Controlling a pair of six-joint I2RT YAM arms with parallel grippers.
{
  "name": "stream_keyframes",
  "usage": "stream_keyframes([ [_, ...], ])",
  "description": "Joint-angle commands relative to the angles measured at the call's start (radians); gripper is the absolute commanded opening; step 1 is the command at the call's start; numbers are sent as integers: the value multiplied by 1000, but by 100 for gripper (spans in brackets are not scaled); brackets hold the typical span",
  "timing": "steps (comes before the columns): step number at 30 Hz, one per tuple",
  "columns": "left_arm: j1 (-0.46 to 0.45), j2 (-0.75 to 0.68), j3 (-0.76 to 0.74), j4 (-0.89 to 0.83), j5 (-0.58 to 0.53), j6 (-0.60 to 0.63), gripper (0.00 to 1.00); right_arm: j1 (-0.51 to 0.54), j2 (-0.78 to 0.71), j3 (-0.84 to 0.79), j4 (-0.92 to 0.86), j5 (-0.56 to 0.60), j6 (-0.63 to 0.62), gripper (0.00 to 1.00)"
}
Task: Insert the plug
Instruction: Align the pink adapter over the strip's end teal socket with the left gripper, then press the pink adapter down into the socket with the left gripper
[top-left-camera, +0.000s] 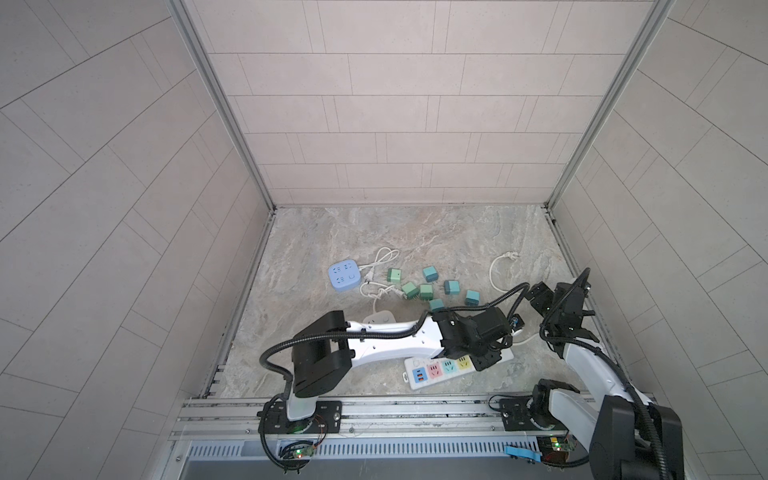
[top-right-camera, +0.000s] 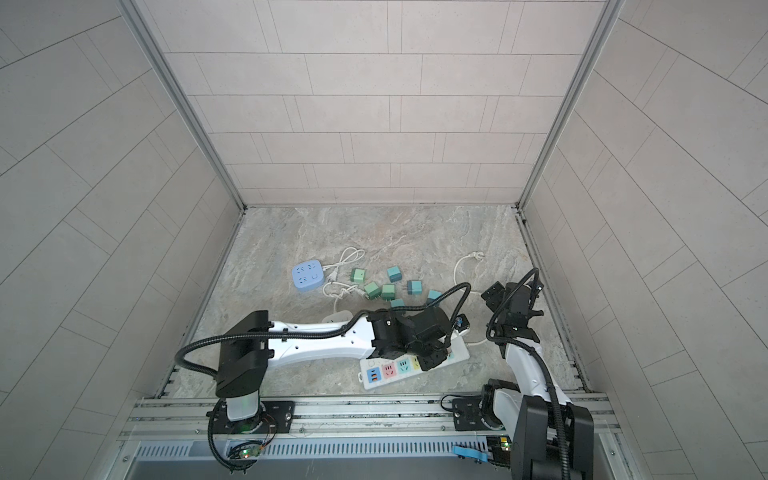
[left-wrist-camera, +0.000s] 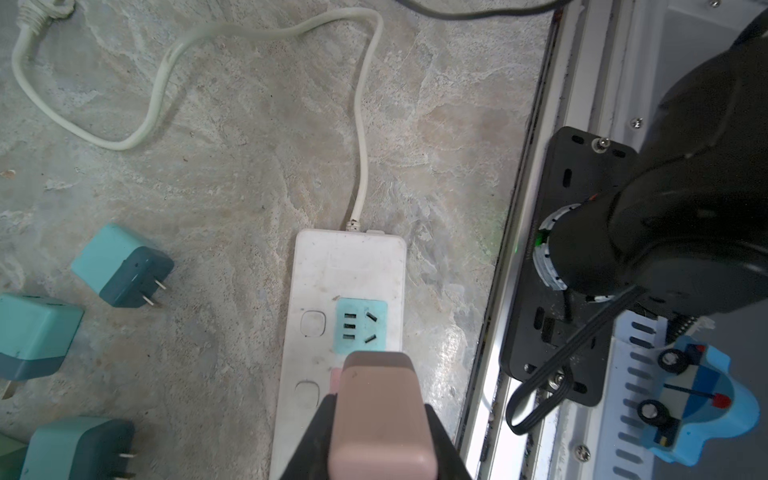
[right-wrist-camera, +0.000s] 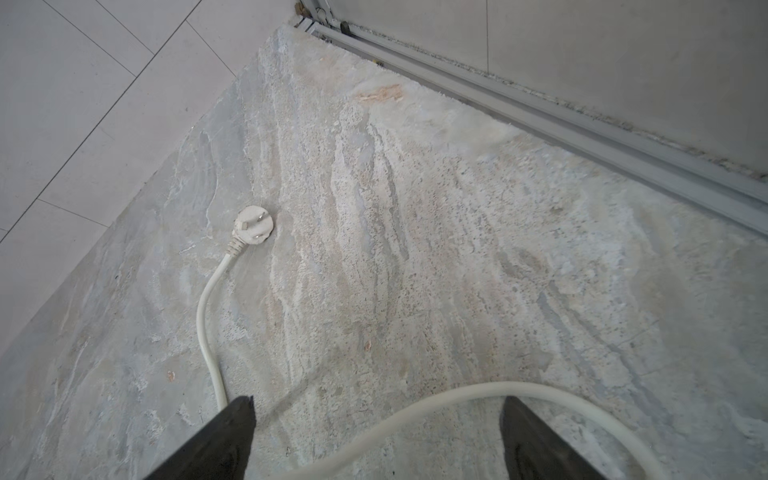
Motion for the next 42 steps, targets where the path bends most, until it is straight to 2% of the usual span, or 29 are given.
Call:
stream_keyframes([
  [1,2,62,98,-124,0,34,0,-9,-14,-13,14,-15,29,94],
  [7,1,188,287,-348,-58,84,0,-51,-19,-21,-16,6,70,92],
  [11,1,247,360,-399,-60,88,0,-105,23,-21,1,-54,89,89],
  [15,1,272,387,-404,-38,87,0,-151,42,-33,22,-102,104,87],
  [20,1,293,399,-385,-9,88,0,-153,6,-46,5,-83,110,88],
  [34,10,342,427,-363,-57,62,0,-153,-34,-58,-13,-61,117,89],
  [42,37,359,421,-345,-29,48,0,-153,-49,-64,-21,-52,120,90],
])
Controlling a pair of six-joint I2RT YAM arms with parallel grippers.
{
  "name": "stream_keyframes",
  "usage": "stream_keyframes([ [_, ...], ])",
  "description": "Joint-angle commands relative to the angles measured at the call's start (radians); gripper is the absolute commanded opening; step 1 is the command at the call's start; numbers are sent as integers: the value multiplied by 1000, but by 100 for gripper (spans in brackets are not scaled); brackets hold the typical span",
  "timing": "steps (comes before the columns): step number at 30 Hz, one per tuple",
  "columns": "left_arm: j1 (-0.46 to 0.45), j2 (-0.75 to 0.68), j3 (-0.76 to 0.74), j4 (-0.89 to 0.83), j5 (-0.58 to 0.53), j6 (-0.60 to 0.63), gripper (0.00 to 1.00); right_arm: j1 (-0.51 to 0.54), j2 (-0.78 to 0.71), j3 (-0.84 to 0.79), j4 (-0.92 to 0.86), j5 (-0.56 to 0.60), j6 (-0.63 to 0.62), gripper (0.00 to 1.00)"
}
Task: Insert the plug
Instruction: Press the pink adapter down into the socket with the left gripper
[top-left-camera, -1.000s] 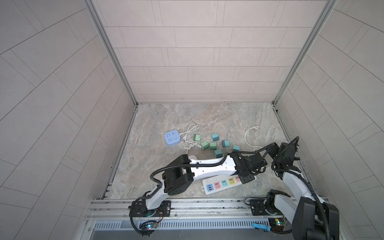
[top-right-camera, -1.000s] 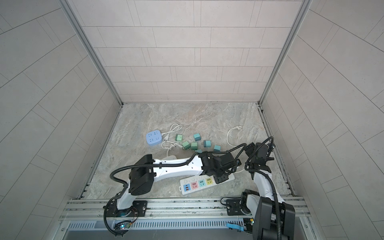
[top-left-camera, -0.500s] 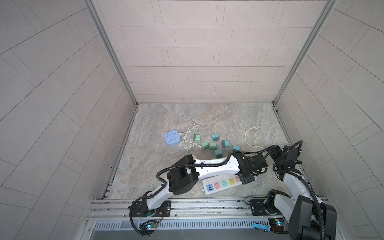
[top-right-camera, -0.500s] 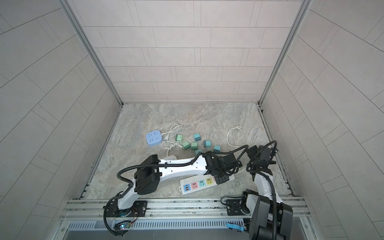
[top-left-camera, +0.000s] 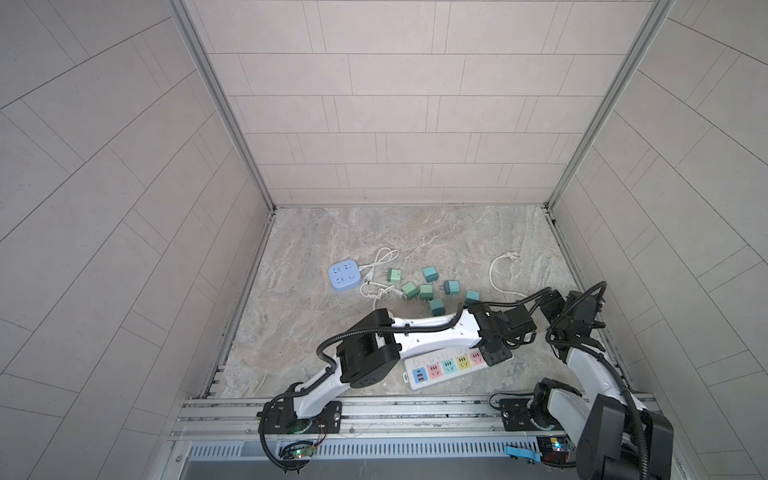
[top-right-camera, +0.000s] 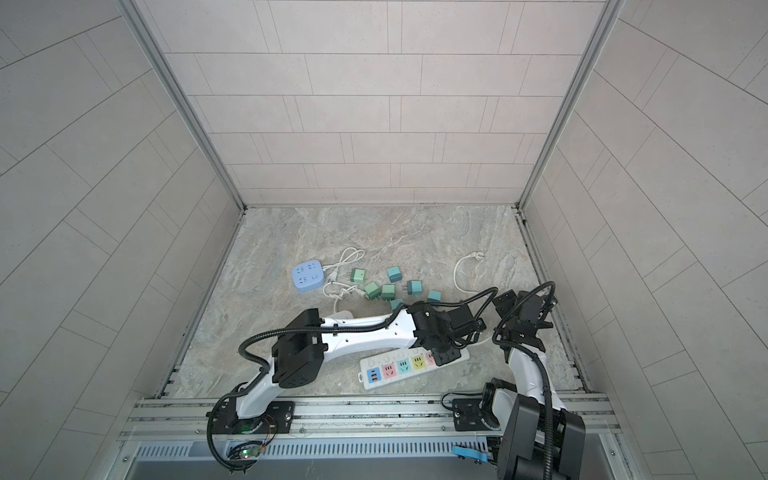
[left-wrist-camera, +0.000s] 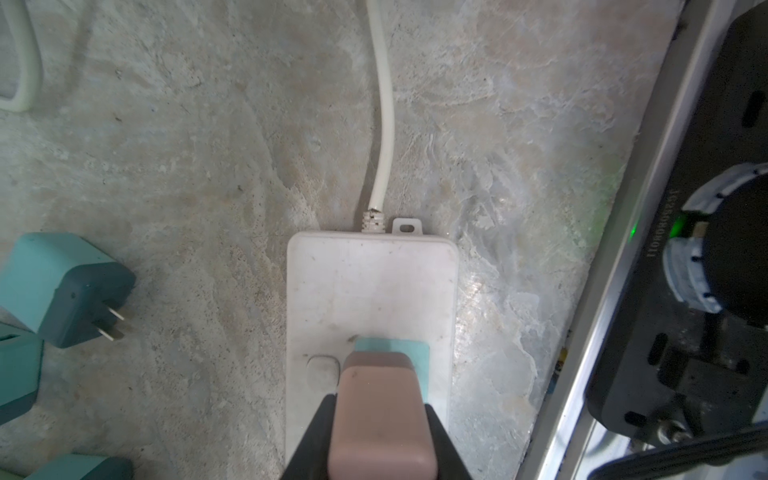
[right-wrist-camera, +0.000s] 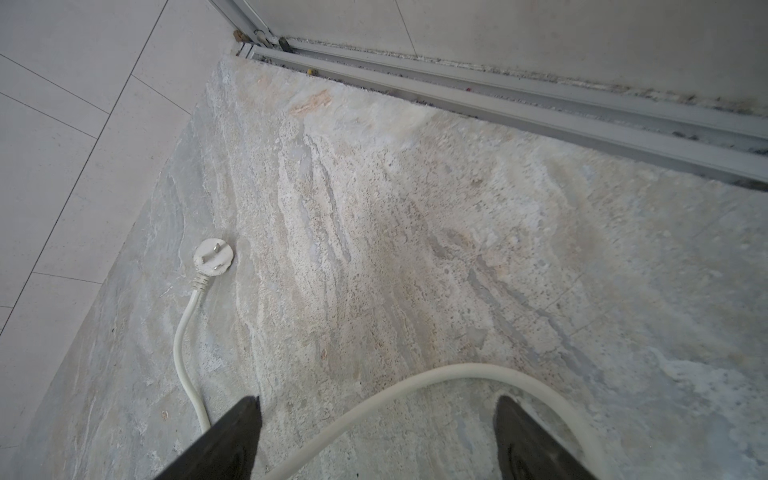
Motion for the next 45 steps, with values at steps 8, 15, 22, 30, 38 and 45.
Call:
stream_keyframes([
  [8,10,52,17,-19,33,1,0,-4,-28,-15,-20,25,20,90],
  [15,11,75,24,-29,28,5,0,-4,-63,-28,-28,38,23,91],
  [22,11,92,20,-27,34,14,0,-4,-53,-24,-28,35,23,91],
  [30,11,153,-4,-7,71,5,0,-5,-65,-28,-34,40,24,91],
  [38,11,143,6,-1,99,12,0,-6,-68,-28,-35,42,24,92],
  [45,14,124,19,-14,80,21,36,-5,-80,-32,-41,45,24,92],
])
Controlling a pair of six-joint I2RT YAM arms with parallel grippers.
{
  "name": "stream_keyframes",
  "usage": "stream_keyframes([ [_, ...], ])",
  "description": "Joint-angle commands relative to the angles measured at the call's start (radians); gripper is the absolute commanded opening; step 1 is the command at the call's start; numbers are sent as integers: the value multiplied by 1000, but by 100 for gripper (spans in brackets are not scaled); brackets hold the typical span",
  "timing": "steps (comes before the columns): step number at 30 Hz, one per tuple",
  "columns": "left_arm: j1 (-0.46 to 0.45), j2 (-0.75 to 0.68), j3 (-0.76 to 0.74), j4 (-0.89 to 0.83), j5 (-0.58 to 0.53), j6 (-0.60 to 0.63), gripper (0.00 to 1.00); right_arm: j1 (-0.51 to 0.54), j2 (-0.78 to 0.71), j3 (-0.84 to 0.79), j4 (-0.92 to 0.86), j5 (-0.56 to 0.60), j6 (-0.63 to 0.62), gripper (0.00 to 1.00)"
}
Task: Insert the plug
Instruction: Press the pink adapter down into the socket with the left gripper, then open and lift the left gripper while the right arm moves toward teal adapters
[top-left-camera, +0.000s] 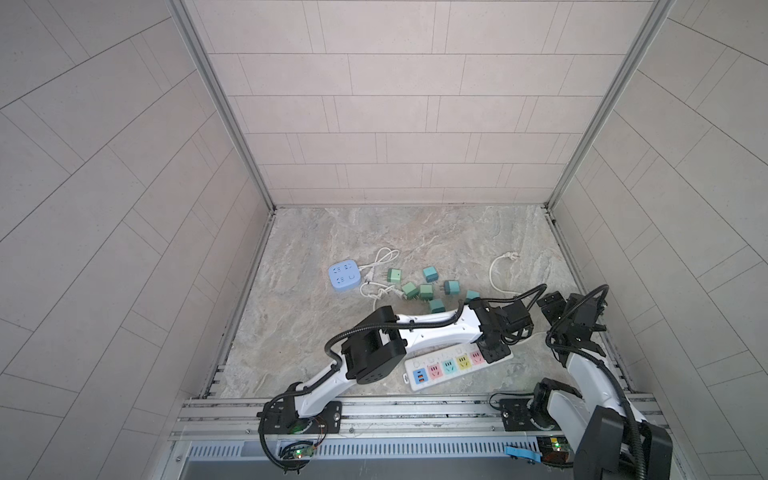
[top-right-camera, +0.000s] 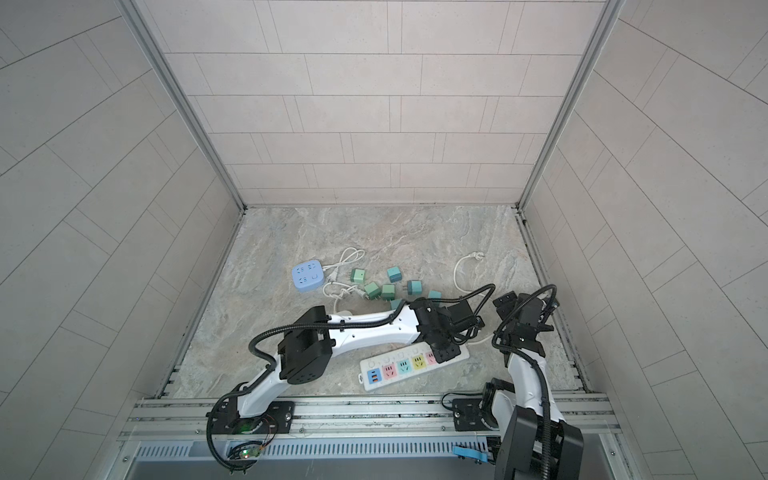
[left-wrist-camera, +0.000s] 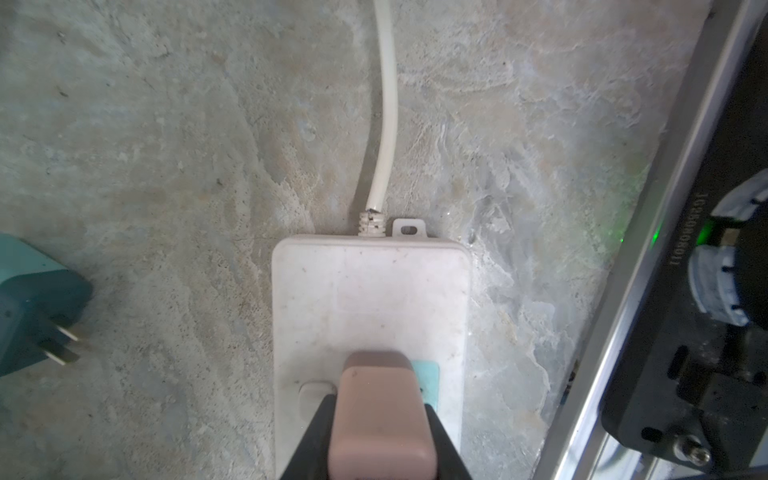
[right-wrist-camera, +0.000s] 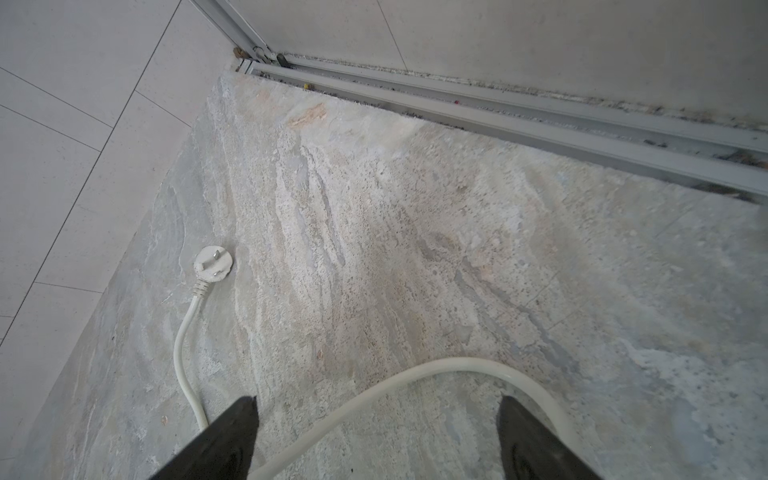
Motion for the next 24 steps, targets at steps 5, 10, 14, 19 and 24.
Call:
stream_keyframes([
  [5,9,-2,-17,22,38,57,53,-4,-25,-15,-17,21,17,92],
  [10,29,-83,-14,23,30,76,62,-5,-26,-17,-17,24,16,93],
  [14,37,-159,-39,20,0,86,62,-6,-27,-15,-17,22,17,93],
  [19,52,-345,-227,116,-32,81,63,-5,-40,-20,-19,21,14,93],
  [24,126,-636,-579,348,14,17,62,1,-80,-37,-1,-6,-3,97],
])
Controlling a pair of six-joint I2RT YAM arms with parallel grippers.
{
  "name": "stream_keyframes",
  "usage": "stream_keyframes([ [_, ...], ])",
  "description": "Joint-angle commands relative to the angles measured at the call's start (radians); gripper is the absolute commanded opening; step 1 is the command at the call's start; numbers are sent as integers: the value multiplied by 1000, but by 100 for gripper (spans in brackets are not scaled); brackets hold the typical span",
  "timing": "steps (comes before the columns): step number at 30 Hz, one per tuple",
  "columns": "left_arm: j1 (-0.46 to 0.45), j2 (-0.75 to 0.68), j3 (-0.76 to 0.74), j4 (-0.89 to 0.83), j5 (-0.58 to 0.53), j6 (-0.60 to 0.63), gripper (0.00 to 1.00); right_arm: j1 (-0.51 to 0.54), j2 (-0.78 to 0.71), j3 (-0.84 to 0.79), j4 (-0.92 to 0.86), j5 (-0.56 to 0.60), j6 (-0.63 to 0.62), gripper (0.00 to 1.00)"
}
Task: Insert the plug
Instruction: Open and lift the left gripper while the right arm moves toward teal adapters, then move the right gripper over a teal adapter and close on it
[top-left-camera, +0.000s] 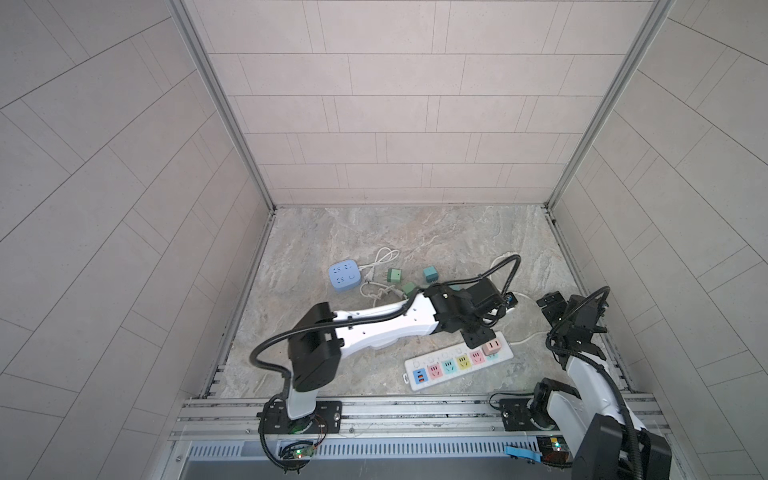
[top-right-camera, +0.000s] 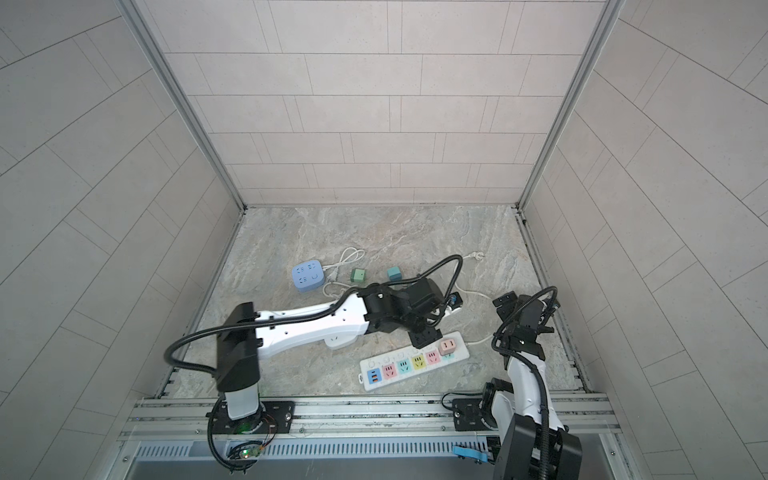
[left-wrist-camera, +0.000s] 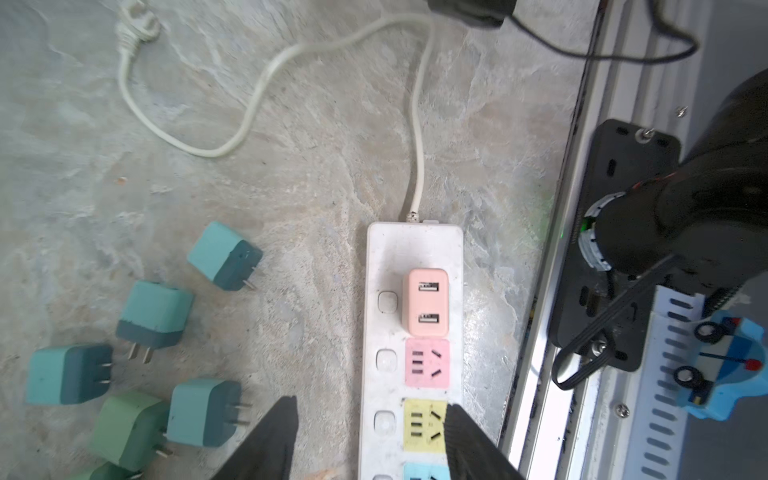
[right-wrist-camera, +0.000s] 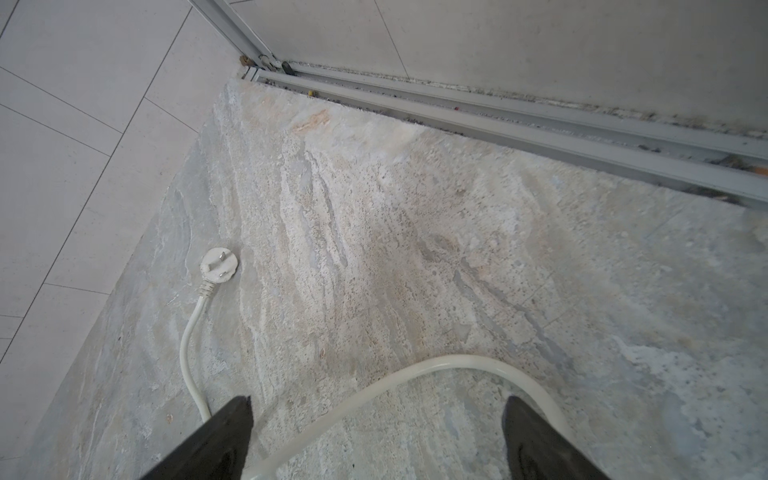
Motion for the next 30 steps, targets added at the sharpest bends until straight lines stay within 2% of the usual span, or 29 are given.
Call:
stream_keyframes([
  [1,58,-187,-208,182,6,-45,62,7,-42,-28,21,-13,-9,97],
  [5,136,-483,-568,479,-128,-207,63,99,-101,-25,17,40,-48,99],
  [8,150,-704,-829,701,-248,-299,70,243,-131,15,-36,117,-110,100],
  [10,151,-830,-974,833,-298,-334,78,330,-119,64,-87,75,-126,100],
  [12,154,-919,-1059,896,-330,-341,83,415,-100,103,-102,2,-151,99],
  [14,156,-968,-1076,871,-370,-346,84,517,-76,164,-175,16,-171,97],
  [17,158,-981,-1073,827,-393,-351,84,661,-10,285,-337,145,-177,93],
  [19,160,-973,-1067,813,-387,-349,84,722,57,348,-394,184,-176,92],
  [24,161,-937,-1052,829,-293,-335,84,782,271,479,-449,148,-191,82],
  [30,161,-893,-1032,825,-170,-313,84,820,434,536,-459,171,-197,79],
])
